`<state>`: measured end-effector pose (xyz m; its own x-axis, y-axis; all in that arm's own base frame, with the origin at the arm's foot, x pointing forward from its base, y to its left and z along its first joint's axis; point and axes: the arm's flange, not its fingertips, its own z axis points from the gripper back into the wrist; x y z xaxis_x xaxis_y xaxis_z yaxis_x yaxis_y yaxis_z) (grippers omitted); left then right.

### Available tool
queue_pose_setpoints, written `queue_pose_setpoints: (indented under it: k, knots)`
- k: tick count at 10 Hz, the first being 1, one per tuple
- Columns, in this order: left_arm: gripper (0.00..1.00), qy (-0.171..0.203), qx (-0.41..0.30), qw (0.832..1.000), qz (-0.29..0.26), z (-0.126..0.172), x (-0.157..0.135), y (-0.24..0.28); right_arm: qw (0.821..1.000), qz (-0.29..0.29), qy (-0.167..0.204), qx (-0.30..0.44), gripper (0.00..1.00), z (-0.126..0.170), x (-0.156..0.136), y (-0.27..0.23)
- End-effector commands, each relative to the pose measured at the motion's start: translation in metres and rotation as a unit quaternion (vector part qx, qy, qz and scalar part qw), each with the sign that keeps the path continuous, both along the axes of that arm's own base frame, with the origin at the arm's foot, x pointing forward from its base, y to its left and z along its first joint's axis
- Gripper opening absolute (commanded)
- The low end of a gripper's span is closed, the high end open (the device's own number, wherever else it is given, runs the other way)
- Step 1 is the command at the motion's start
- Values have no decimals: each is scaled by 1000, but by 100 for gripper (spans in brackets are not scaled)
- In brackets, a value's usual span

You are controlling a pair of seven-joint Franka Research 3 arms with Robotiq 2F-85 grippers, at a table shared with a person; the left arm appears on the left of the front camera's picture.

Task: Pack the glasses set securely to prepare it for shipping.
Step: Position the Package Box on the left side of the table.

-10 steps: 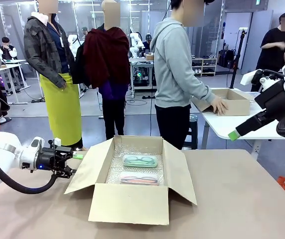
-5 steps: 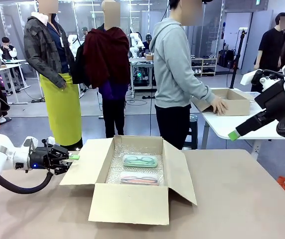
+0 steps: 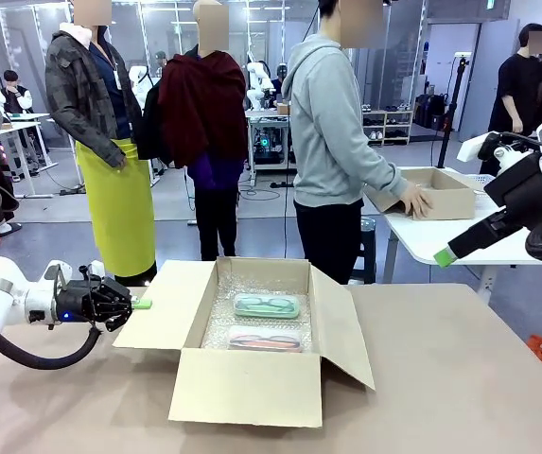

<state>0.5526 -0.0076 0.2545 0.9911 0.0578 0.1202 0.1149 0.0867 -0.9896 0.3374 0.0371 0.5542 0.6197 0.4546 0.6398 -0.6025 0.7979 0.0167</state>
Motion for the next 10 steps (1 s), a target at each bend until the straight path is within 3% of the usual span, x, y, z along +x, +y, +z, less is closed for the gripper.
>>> queue_pose_setpoints:
  k: [1,8,10]
  knots:
    - [0,-1,0,1000,0,0,0,1,1000,-6,-2,0,100,1,-1,1]
    - [2,0,1,1000,1,0,0,1,1000,-6,-2,0,100,1,-1,1]
    - [2,-7,3,1000,-16,6,1,40,1000,-6,-2,0,100,1,-1,1]
